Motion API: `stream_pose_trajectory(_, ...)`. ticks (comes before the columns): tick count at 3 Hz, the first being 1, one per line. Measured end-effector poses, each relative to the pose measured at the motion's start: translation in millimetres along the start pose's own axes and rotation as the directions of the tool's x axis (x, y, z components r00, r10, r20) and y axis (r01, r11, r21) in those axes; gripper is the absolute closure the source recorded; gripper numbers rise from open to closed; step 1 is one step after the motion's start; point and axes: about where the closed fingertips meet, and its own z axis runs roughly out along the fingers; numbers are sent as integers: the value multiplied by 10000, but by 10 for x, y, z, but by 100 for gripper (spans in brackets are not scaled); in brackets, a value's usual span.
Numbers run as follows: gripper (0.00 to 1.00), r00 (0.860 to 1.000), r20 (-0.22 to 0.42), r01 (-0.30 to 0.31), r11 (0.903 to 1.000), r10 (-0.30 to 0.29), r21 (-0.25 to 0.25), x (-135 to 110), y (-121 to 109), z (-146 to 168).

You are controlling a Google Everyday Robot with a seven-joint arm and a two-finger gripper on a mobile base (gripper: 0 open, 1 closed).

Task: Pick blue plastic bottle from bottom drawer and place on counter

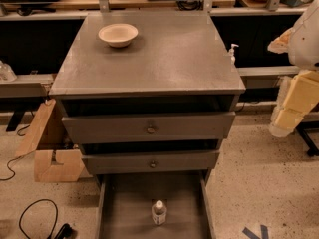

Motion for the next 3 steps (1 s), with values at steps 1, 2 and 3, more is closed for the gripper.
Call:
stream_pose_trajectory(1, 0, 10000, 0, 0, 10000, 0, 0, 0, 0, 0)
stream_pose_trajectory(2, 0, 9914, 1305, -38, 9996, 73, -274, -53, 76, 232)
stream_pose_trajectory(3, 0, 9502, 3099, -100, 9969, 336, -774, 82, 260, 883)
